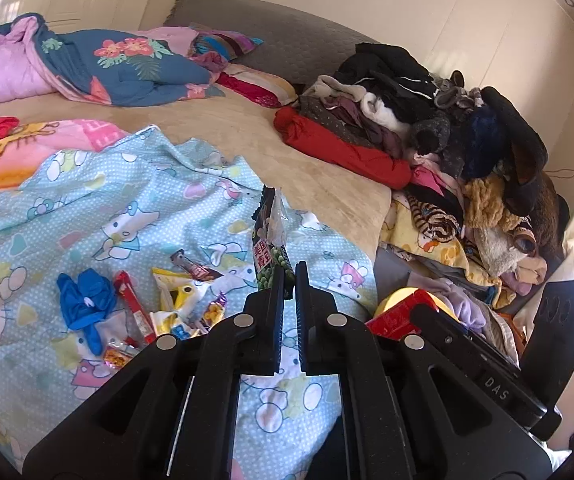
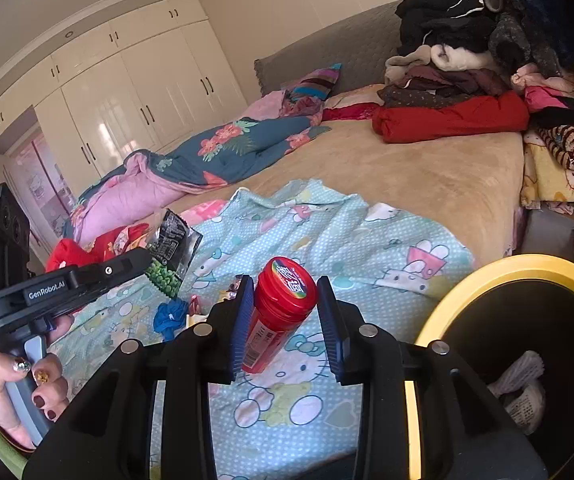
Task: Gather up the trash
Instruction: 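Carry the dark wrapper in the left tool and red tube in the right tool over the yellow bin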
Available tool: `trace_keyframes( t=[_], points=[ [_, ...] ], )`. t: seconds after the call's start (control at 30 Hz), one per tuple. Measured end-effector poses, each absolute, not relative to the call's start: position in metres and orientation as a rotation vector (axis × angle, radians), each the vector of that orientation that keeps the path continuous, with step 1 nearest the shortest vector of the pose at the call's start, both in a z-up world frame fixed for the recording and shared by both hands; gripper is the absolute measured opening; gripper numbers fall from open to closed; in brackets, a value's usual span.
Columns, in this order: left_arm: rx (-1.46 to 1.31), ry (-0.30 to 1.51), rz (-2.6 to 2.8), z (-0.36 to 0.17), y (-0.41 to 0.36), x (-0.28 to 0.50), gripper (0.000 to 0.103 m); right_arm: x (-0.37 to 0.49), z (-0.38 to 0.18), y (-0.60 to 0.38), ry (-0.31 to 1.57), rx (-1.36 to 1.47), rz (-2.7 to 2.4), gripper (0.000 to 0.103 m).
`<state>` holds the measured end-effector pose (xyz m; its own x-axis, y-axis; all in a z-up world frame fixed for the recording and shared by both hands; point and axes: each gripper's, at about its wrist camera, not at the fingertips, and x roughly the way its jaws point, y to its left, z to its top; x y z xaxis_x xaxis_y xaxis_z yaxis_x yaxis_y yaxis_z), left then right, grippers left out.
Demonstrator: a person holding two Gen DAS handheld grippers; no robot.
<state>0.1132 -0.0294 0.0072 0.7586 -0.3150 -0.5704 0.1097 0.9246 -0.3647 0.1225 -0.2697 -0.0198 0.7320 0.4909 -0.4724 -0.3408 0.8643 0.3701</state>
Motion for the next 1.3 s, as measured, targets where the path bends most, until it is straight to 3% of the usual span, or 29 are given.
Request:
trace_keyframes(
  t=[1.3],
  points=[
    [-0.224, 0.730, -0.447, -0.003, -0.134, 0.101, 0.002, 0.109, -0.016, -0.394, 0.535, 0.374, 0.242, 0.031]
  ],
)
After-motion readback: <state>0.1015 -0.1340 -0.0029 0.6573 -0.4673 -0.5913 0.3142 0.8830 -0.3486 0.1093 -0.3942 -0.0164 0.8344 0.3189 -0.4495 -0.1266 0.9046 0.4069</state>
